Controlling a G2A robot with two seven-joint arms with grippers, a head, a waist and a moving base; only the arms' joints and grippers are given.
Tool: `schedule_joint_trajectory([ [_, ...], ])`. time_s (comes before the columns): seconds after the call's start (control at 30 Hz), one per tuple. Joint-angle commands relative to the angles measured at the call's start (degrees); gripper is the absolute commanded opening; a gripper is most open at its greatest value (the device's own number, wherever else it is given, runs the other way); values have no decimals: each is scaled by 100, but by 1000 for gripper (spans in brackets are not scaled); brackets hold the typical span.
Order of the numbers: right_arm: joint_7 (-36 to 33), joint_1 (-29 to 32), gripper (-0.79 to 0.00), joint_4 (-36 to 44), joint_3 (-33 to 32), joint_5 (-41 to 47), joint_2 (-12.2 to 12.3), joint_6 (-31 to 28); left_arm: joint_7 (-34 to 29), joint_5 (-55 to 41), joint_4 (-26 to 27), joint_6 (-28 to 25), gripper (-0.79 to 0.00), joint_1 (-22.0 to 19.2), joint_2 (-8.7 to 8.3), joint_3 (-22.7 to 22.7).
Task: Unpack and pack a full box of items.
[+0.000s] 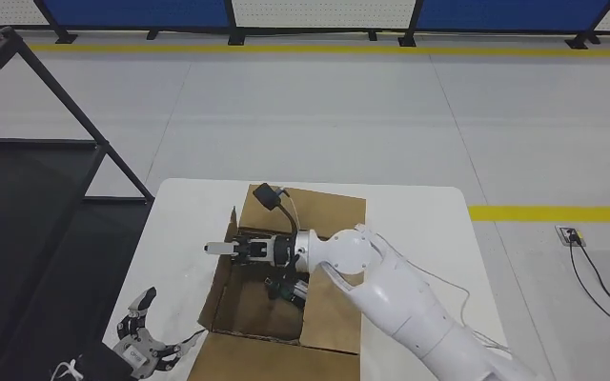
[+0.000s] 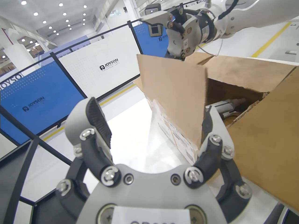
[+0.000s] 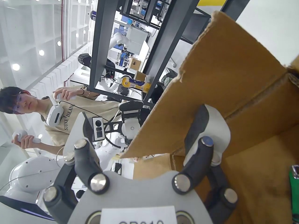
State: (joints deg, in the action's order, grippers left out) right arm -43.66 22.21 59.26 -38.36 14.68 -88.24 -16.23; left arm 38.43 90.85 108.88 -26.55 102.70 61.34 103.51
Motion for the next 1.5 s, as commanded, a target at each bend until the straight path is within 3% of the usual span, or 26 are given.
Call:
schedule_joint_trajectory([
  [0.0,53,-118,0,-132,94,40,-94,-42,19,16,43,-7,0,12,0,-13],
  [0.4,-157,-634,0,-1116,490,326,-624,-427,-265,-549,30,364,0,-129,54,-134],
  [0.7,-586,-669,0,-1437,261,397,-663,-977,-533,-823,-244,399,0,-249,70,-84],
  [1.03,-997,-189,0,-865,-522,33,-245,-1474,-642,-872,-415,464,0,-308,84,-38],
  [1.17,-1253,351,0,-208,-1179,-324,115,-1578,-638,-869,-449,465,0,-303,89,-28],
  [1.37,-2549,1627,0,1474,-2486,-409,714,-1278,-664,-882,-518,473,0,-321,97,-29],
  [1.47,-2580,1748,0,1606,-2620,-486,763,-1123,-685,-871,-510,475,0,-311,101,-33],
])
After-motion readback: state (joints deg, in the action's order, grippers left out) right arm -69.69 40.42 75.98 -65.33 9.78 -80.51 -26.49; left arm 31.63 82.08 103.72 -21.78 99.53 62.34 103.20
